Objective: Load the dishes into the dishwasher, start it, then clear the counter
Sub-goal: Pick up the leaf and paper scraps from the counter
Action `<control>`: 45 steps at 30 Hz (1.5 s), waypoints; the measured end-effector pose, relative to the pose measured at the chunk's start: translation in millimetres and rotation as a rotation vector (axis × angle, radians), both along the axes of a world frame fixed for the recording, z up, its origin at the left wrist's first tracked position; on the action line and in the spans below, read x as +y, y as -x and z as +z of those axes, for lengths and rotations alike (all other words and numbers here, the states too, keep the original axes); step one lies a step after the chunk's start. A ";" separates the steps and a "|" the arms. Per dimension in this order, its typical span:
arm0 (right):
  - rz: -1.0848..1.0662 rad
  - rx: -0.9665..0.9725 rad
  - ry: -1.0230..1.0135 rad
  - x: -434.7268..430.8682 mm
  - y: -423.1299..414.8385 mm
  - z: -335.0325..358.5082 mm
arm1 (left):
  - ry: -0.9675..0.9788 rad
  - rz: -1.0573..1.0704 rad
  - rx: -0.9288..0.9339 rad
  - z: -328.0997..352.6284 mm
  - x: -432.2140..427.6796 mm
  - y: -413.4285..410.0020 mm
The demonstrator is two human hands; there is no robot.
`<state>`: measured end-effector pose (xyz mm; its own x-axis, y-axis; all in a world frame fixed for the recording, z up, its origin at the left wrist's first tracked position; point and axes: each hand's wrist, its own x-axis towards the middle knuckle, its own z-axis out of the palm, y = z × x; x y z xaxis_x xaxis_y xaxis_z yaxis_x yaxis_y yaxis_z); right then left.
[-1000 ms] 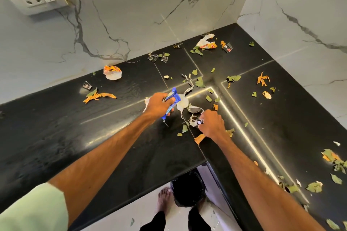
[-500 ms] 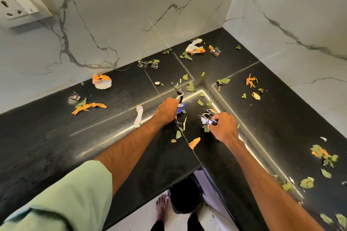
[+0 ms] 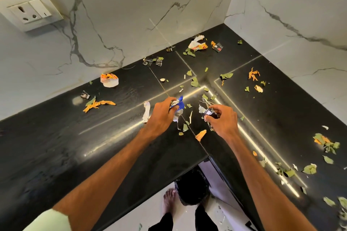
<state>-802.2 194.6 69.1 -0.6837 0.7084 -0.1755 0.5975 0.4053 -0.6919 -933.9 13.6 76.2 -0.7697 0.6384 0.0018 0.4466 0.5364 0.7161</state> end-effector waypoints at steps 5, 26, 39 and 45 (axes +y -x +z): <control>-0.087 0.086 0.121 -44.0 -52.4 11.4 | -0.129 -0.128 -0.137 10.5 -36.2 -52.3; -0.547 -0.270 0.472 -173.3 -239.8 -261.5 | 0.558 -0.084 -0.590 -293.2 -77.4 -232.6; -0.599 -0.270 0.454 -139.8 -236.4 -517.7 | 0.496 -0.053 -0.534 -586.2 -30.7 -248.6; -0.481 -0.184 0.682 -137.6 -250.0 -663.4 | 0.519 -0.157 -0.489 -573.0 -25.3 -247.6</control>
<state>-552.2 56.9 -594.3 -0.2545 0.6136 -0.7475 0.7247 -0.3908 -0.5675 -686.3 -11.7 -496.7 -0.5047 0.5663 -0.6516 0.2403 0.8171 0.5240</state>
